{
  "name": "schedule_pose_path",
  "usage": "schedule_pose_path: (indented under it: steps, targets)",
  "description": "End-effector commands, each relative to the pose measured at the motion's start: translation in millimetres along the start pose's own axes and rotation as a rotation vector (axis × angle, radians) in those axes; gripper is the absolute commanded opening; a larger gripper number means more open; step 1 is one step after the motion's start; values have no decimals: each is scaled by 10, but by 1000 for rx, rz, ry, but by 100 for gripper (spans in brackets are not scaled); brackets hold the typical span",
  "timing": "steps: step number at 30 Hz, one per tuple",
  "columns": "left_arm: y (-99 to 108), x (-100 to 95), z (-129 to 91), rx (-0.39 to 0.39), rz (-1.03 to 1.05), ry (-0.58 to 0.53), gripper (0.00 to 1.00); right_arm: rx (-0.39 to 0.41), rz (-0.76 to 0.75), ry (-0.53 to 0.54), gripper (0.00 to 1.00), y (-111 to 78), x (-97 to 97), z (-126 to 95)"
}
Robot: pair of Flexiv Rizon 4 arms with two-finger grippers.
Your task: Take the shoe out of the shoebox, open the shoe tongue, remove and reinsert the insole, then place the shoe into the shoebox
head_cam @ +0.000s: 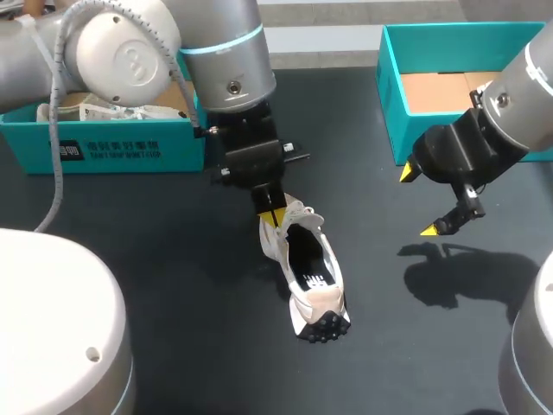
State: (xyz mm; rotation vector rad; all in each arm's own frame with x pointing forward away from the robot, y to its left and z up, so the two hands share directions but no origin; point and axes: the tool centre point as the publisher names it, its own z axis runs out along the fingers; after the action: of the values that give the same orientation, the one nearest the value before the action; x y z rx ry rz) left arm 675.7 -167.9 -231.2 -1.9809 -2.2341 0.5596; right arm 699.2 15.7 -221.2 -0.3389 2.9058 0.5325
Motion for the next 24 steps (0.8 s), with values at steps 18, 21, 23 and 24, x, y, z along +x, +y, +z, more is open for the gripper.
schedule_pose_path:
  steps: [18, 21, 23, 24]
  targets:
    - [123, -231, 862, -7, -25, 152, 0, 1, 0, -2, 100, -3, 11, 5]
    - [195, -227, 956, -21, -47, 136, 0, 1, 0, -2, 100, -3, 11, 5]
    - [240, -234, 1013, -28, -61, 136, 0, 1, 0, -2, 100, -3, 11, 5]
    - [258, -239, 1042, -43, -71, 131, 0, 1, 0, -2, 100, -3, 11, 5]
